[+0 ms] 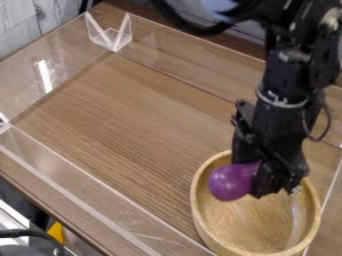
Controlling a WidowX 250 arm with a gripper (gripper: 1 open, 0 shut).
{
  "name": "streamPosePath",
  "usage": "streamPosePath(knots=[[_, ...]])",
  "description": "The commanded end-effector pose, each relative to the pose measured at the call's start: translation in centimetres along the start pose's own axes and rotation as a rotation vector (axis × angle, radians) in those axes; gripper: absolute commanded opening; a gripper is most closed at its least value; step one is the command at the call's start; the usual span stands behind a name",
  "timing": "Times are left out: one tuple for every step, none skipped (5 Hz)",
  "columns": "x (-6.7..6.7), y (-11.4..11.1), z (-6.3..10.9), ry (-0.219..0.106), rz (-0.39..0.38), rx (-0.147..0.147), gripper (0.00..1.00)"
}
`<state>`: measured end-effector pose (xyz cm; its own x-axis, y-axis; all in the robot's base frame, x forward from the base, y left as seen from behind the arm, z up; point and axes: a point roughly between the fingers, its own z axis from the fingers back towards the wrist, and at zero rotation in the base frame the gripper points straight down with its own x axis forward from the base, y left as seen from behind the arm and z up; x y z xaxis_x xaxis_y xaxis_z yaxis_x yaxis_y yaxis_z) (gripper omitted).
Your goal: Remove the purple eggplant from inside the brown bowl and put it on the table
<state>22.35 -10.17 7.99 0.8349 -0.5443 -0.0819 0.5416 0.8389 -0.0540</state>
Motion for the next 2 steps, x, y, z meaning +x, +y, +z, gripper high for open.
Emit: streamPosePath(knots=[[0.98,0.52,2.50,-0.087,0.027,0.022,0.00],[1.08,0.63,2.77,-0.101,0.038,0.025,0.00]])
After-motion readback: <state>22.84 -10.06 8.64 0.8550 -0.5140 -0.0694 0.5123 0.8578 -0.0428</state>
